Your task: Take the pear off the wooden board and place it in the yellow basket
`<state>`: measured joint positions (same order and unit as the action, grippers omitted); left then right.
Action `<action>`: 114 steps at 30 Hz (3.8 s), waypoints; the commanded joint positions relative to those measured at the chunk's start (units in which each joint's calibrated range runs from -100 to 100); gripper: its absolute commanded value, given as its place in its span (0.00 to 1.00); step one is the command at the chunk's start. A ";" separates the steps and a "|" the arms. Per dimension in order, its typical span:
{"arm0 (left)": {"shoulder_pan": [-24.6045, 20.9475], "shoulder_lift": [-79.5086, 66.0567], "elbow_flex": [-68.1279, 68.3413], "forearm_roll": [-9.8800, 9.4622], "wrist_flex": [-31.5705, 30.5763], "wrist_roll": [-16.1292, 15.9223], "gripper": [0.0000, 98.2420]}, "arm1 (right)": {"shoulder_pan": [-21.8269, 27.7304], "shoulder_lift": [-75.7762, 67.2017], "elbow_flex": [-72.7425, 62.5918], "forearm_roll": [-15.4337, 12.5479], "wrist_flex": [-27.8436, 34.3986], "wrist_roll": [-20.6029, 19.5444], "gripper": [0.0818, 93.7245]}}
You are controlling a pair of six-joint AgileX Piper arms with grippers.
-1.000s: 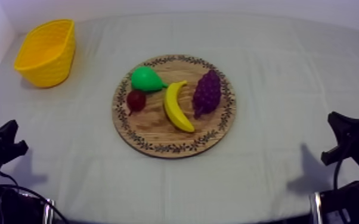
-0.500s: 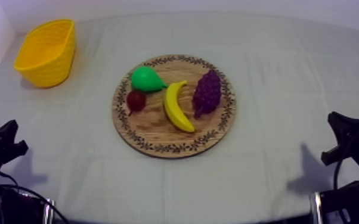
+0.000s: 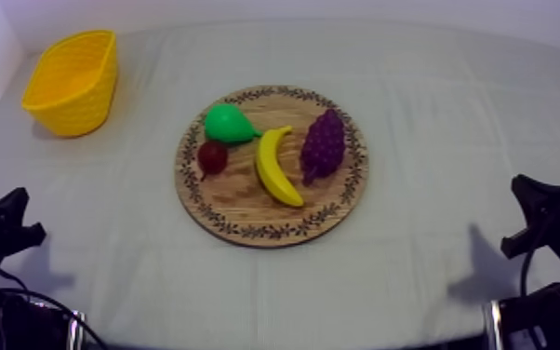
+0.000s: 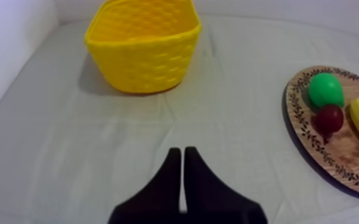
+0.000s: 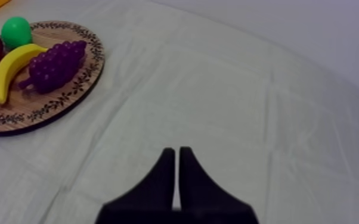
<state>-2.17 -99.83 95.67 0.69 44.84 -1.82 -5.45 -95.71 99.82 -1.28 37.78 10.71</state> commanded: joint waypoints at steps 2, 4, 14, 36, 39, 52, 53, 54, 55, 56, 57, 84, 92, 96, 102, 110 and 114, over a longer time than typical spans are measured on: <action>1.18 0.00 -0.08 0.19 -0.25 -2.47 0.00 | 0.01 -0.04 -0.05 -0.01 0.04 0.01 0.00; 2.32 0.00 -0.20 0.45 -0.35 -2.91 0.00 | 0.01 -0.04 -0.05 -0.01 0.04 0.01 0.00; 5.50 8.68 -2.63 3.91 -1.28 -2.36 0.00 | 0.01 -0.04 -0.05 -0.01 0.04 0.01 0.00; 5.85 53.86 -34.30 8.87 9.53 -1.58 0.00 | 0.01 -0.04 -0.05 -0.01 0.04 0.01 0.00; 7.00 60.45 -41.37 8.51 14.09 0.27 0.00 | 0.01 -0.04 -0.05 -0.01 0.04 0.01 0.00; 15.04 83.69 -62.30 7.26 23.64 6.15 0.00 | 0.01 -0.04 -0.05 -0.01 0.04 0.01 0.00; 15.47 85.39 -63.84 6.91 24.28 6.16 0.00 | 0.01 -0.04 -0.05 -0.01 0.04 0.01 0.00; 15.85 87.10 -65.45 6.54 24.93 6.11 0.00 | 0.01 -0.04 -0.05 -0.01 0.04 0.01 0.00; 16.23 88.86 -67.22 6.15 25.62 6.05 0.00 | 0.01 -0.04 -0.05 -0.01 0.04 0.01 0.00; 16.63 90.67 -69.09 5.76 26.35 5.96 0.00 | 0.01 -0.04 -0.05 -0.01 0.04 0.01 0.00; 17.01 92.53 -71.04 5.38 27.12 5.85 0.00 | 0.01 -0.04 -0.05 -0.01 0.04 0.01 0.00; 21.54 118.23 -103.50 0.91 42.24 -19.22 0.00 | 0.01 -0.04 -0.05 -0.01 0.04 0.01 0.00; 22.48 119.09 -105.91 1.53 45.82 -27.59 0.01 | 0.01 -0.04 -0.05 -0.01 0.04 0.01 0.00; 22.66 119.91 -106.61 1.83 46.41 -27.63 0.15 | 0.01 -0.04 -0.05 -0.01 0.04 0.01 0.00; 22.84 120.93 -107.10 1.42 47.32 -26.82 0.43 | 0.01 -0.04 -0.05 -0.01 0.04 0.01 0.00; 22.96 121.74 -107.36 0.40 47.54 -25.62 0.67 | 0.01 -0.04 -0.05 -0.01 0.04 0.01 0.00; 22.91 122.01 -107.04 -0.11 47.55 -25.26 0.79 | 0.01 -0.04 -0.05 -0.01 0.04 0.01 0.00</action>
<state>20.77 22.15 -11.44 0.59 92.40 -27.08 -5.45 -95.71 99.82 -1.28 37.78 10.72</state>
